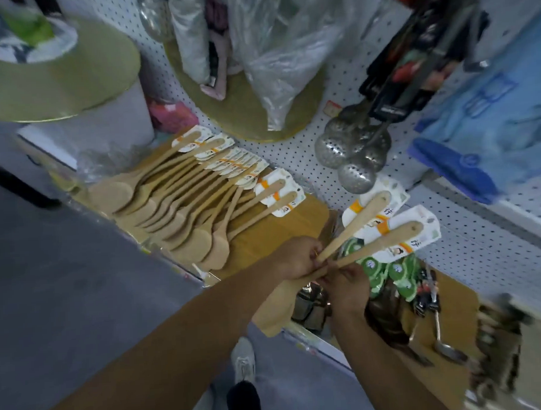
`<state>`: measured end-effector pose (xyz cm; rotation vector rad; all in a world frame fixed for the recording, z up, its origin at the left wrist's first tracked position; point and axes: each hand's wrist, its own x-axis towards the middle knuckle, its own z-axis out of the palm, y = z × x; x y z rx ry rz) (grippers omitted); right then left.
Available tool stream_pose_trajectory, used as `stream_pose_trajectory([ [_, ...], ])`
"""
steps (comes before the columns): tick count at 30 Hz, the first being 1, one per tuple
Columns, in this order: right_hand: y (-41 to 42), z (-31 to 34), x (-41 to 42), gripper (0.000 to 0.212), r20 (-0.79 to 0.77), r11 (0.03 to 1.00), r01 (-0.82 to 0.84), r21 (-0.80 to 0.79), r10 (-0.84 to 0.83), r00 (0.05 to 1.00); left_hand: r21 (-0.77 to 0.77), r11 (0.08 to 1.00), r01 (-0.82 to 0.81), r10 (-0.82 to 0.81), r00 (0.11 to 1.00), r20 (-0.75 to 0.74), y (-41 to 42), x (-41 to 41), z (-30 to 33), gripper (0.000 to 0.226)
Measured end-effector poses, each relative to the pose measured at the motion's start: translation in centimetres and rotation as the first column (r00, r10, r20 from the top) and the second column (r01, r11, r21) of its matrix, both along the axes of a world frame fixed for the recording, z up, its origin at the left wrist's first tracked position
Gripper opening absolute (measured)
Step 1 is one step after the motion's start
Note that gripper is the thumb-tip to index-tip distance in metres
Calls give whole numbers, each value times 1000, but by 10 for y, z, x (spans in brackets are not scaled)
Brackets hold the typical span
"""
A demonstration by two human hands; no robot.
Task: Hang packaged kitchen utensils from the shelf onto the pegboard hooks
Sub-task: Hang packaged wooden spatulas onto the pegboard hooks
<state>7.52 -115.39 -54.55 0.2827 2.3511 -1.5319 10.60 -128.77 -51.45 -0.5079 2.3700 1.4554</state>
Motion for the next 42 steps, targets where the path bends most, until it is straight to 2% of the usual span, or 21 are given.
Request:
stream_pose_trajectory([
  [2,23,22,11,17,17,999,34,24,-34,999,-85,993,83,-86,996,-27,18,13,26,9],
  [4,46,44,23,20,8,997,72,29,-72,997,-161,979,127,-130,992,-6,36,19,39,23],
  [6,66,66,37,22,0,995,72,65,-73,997,-149,978,149,-144,989,41,55,28,53,20],
  [8,87,86,51,19,-8,996,65,57,-65,998,-159,963,219,-216,976,39,73,39,71,9],
  [11,118,120,73,16,-53,993,48,106,-42,998,-185,940,287,-288,957,19,104,54,98,5],
  [15,169,160,97,31,-128,991,86,104,-72,989,-155,917,368,-381,923,-57,151,64,133,14],
  [18,215,194,103,21,-182,988,117,98,-98,978,-186,888,421,-448,883,-139,189,62,165,25],
  [24,315,246,101,16,-276,980,190,54,-168,946,-144,890,433,-456,843,-286,267,48,215,31],
  [32,451,281,88,13,-366,970,239,43,-208,907,-208,856,474,-516,746,-421,382,18,263,14],
  [42,636,324,70,18,-448,958,281,64,-223,865,-200,834,514,-534,663,-525,537,-11,287,17],
])
